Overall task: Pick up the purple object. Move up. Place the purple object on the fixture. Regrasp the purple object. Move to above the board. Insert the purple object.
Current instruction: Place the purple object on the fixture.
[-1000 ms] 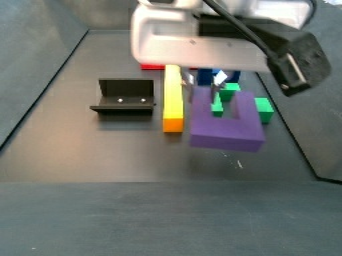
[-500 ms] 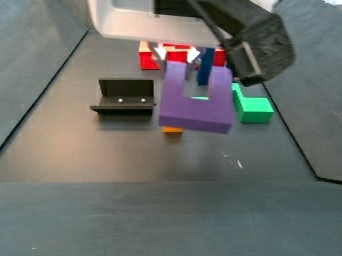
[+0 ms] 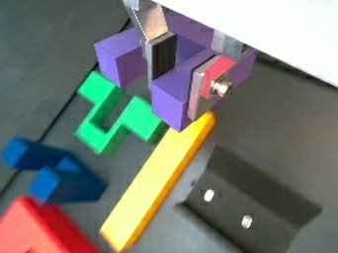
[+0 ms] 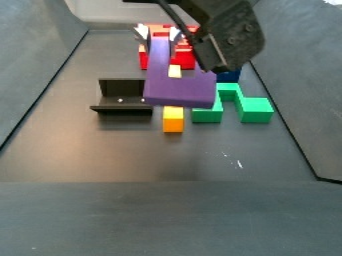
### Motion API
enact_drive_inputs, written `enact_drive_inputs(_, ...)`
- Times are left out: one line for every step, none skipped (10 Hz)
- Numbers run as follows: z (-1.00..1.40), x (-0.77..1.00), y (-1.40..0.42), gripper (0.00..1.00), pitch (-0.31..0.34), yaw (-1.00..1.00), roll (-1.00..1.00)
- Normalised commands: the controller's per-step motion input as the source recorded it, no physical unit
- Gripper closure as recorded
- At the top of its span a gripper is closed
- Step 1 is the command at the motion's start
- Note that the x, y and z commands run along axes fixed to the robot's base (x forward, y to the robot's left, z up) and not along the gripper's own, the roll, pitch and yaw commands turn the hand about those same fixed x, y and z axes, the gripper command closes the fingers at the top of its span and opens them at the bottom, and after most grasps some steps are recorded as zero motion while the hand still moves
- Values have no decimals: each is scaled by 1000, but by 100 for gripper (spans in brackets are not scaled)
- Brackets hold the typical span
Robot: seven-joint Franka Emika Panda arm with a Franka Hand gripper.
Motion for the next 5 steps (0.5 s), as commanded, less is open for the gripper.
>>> enact_drive_inputs(180,874,-249,100,391,0,-686)
enact_drive_inputs(0,917,-200,100,289,0,-651)
enact_drive_inputs(-171,880,-66,100,0,0,-714)
enact_drive_inputs(-283,720,-94,100,-100,0,-583)
enact_drive_inputs(-294,717,-106,100,-117,0,-549)
